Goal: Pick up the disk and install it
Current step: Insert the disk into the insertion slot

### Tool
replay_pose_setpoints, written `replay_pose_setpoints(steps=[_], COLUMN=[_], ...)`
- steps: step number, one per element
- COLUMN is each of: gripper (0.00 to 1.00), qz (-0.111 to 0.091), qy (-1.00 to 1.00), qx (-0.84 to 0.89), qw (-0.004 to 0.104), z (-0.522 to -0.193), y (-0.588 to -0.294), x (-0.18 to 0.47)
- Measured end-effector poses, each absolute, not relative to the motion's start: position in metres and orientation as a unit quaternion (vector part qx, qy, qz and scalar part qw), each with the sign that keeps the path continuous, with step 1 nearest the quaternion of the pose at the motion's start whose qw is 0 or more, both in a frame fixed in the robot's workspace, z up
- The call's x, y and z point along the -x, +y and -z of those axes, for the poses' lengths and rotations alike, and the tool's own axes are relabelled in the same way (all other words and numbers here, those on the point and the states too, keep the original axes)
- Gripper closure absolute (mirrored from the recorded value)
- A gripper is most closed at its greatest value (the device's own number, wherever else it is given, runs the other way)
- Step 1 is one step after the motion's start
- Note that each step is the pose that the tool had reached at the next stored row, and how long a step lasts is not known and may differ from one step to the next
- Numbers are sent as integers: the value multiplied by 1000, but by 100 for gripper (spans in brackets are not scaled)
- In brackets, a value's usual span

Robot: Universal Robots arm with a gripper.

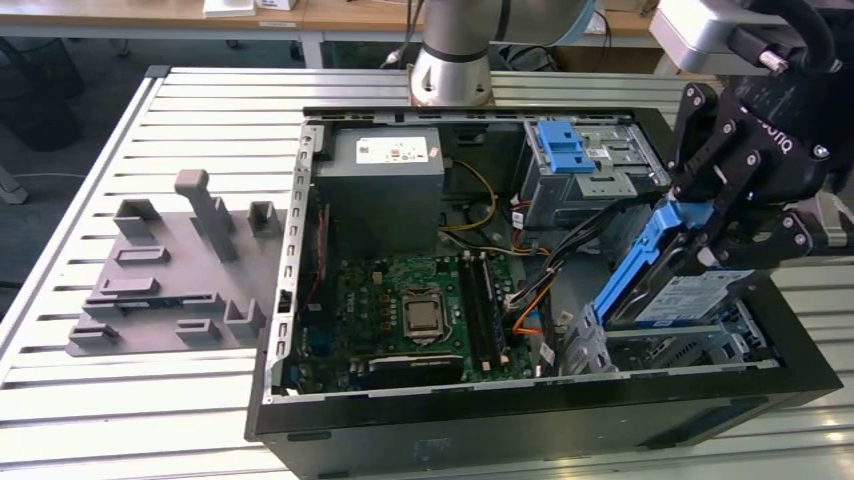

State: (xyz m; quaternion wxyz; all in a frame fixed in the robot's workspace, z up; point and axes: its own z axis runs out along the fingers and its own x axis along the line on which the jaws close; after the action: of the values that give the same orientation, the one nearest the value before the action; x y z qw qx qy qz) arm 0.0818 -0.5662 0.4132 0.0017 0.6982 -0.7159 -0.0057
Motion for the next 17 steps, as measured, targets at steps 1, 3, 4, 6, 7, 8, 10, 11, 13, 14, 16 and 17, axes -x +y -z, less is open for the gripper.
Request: replay_pose_setpoints(steps=[1, 3, 4, 6, 7, 8, 10, 11, 13, 14, 16, 17], gripper=[64, 64, 64, 64, 64, 64, 64, 63, 56, 56, 56, 56], qz=[6, 6, 6, 6, 6, 6, 5, 5, 5, 6, 6, 6], qy=[-716, -716, -716, -716, -716, -716, -716, -716, -716, -716, -716, -716], qx=[-698, -698, -698, -698, -698, -698, -698, -698, -698, -698, -698, -698], qw=[2, 2, 2, 2, 2, 2, 2, 2, 2, 2, 2, 2], z=[-411, -408, -406, -403, -402, -402, -401, -401, -401, -401, -401, -401], y=[-566, -566, -566, -566, -566, -566, -566, -566, -566, -566, -566, -566], x=[-82, -82, -82, -82, -82, -82, -82, -82, -82, -82, -82, -82])
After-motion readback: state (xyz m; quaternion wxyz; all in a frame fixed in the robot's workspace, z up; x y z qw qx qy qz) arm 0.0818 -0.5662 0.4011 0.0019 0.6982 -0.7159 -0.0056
